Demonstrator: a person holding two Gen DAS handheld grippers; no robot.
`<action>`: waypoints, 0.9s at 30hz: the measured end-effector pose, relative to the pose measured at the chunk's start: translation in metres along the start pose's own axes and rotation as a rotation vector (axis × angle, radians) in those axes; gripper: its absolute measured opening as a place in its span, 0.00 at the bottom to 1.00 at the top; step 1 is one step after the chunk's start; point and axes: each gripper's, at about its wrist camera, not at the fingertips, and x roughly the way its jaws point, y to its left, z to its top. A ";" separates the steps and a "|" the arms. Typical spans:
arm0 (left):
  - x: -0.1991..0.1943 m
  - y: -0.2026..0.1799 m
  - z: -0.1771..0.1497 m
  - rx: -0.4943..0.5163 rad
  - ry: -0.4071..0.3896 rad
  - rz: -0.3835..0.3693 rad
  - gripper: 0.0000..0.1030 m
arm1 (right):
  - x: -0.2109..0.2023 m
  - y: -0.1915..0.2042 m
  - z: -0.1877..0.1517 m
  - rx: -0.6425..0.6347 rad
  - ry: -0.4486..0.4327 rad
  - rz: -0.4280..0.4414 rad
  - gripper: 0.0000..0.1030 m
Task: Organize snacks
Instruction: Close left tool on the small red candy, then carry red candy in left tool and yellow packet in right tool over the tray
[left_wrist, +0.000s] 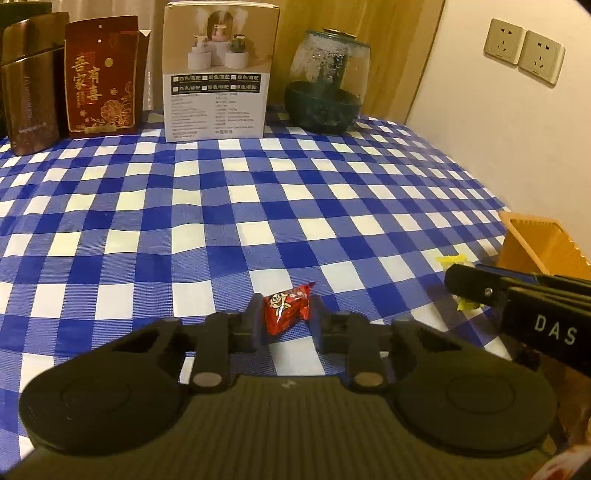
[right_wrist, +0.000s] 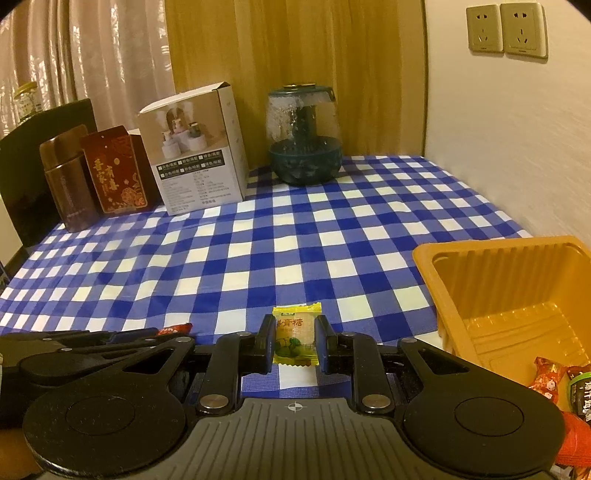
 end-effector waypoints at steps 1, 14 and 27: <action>-0.001 0.000 0.001 -0.002 -0.002 0.001 0.22 | 0.000 0.000 0.000 0.000 0.000 -0.001 0.22; -0.032 -0.009 -0.004 0.035 0.021 -0.005 0.21 | -0.028 -0.001 -0.005 0.011 -0.006 0.017 0.22; -0.089 -0.029 -0.020 0.028 0.032 -0.010 0.21 | -0.097 -0.007 -0.026 -0.003 -0.020 0.016 0.22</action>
